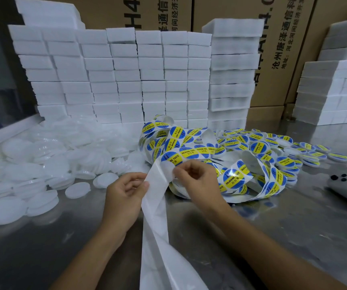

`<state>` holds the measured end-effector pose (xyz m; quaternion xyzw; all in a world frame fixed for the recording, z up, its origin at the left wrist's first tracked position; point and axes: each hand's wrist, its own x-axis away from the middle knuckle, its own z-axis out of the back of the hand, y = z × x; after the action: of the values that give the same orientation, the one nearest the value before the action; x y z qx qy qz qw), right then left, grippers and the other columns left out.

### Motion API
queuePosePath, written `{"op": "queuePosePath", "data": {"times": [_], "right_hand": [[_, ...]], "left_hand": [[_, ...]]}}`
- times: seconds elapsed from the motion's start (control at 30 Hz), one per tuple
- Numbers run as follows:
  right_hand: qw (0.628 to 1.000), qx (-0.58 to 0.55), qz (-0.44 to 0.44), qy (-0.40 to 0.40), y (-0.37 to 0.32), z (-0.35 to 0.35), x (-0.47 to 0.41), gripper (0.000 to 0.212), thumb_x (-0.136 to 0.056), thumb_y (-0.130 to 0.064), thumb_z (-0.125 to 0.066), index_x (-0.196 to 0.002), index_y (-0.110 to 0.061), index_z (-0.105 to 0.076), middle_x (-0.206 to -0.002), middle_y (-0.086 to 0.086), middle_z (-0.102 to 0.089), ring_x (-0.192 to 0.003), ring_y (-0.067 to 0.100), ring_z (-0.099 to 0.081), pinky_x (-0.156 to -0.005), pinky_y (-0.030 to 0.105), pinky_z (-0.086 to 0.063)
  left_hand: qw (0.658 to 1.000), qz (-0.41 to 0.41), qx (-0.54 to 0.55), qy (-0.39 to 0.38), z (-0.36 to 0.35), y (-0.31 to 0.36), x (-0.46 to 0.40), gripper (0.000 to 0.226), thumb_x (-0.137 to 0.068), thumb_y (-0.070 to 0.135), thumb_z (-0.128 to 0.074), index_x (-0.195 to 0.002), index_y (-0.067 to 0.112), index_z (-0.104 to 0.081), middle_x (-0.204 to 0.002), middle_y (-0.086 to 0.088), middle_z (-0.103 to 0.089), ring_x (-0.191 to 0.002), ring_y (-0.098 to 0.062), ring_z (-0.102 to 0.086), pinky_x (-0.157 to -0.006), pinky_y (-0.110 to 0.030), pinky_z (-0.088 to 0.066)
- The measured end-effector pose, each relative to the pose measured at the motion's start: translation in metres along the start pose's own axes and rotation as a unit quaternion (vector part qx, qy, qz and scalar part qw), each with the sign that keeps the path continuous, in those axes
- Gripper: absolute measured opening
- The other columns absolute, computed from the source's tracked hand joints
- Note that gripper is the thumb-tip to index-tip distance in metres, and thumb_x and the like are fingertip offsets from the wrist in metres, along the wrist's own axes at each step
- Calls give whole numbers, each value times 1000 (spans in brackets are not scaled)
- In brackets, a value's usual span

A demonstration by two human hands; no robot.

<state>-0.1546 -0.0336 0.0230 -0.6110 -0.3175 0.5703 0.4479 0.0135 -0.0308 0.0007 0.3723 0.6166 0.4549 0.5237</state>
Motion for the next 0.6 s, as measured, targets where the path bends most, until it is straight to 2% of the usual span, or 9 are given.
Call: {"op": "queuePosePath", "data": {"times": [0.1, 0.17, 0.23, 0.3, 0.37, 0.43, 0.5, 0.6], "right_hand": [[989, -120, -73, -46, -5, 3, -1, 24, -85, 2, -64, -65, -9, -68, -53, 4, -57, -47, 12, -48, -51, 20, -45], [975, -178, -112, -79, -8, 3, 0, 24, -87, -2, -66, -65, -12, -70, -58, 7, -60, -51, 16, -53, -53, 22, -48], [961, -221, -138, -93, -8, 0, -1, 21, -88, -6, -67, -69, -14, -72, -66, 8, -65, -55, 16, -60, -57, 24, -51], [955, -240, -148, -94, -6, -3, -1, 17, -89, -9, -67, -74, -14, -73, -71, 6, -69, -59, 15, -65, -59, 22, -53], [957, -233, -144, -98, -4, -6, 0, 9, -91, -10, -67, -83, -12, -72, -77, 5, -72, -67, 14, -69, -63, 22, -55], [956, -234, -144, -101, 0, -8, 3, 6, -90, -7, -67, -91, -8, -73, -84, 7, -74, -76, 16, -72, -70, 23, -56], [956, -238, -145, -97, 3, -12, 4, 10, -88, -1, -68, -93, -7, -74, -86, 9, -75, -80, 18, -72, -75, 25, -57], [958, -234, -142, -90, 3, -16, 6, 18, -84, 7, -68, -87, -9, -76, -83, 11, -75, -79, 20, -69, -82, 28, -57]], "left_hand": [[999, 0, -43, 26, 1, -4, -2, 16, -84, 1, -69, -82, 16, -65, -66, 8, -70, -54, -1, -60, -49, -13, -46], [996, -10, -76, 40, 2, -6, -3, 17, -82, 0, -70, -77, 16, -67, -65, 11, -69, -57, 0, -60, -55, -11, -46], [994, -8, -103, 44, 2, -7, -3, 20, -82, 1, -70, -76, 20, -71, -72, 10, -72, -65, -1, -64, -64, -15, -48], [992, 3, -123, 42, 3, -8, -3, 18, -83, 7, -72, -79, 25, -73, -77, 10, -73, -71, -1, -67, -66, -17, -48], [992, 21, -121, 22, 2, -9, -2, 14, -84, 13, -73, -87, 27, -75, -82, 11, -74, -73, 0, -67, -64, -16, -51], [988, 18, -151, -15, 1, -9, -2, 16, -87, 18, -71, -100, 25, -74, -90, 16, -72, -80, 5, -66, -70, -11, -48], [975, -14, -215, -59, -1, -10, -1, 22, -91, 20, -65, -112, 24, -72, -100, 17, -71, -85, 8, -63, -73, -3, -41], [954, -85, -266, -107, -3, -13, 1, 31, -94, 12, -59, -121, 22, -67, -107, 8, -70, -88, 8, -58, -75, 2, -37]]}}
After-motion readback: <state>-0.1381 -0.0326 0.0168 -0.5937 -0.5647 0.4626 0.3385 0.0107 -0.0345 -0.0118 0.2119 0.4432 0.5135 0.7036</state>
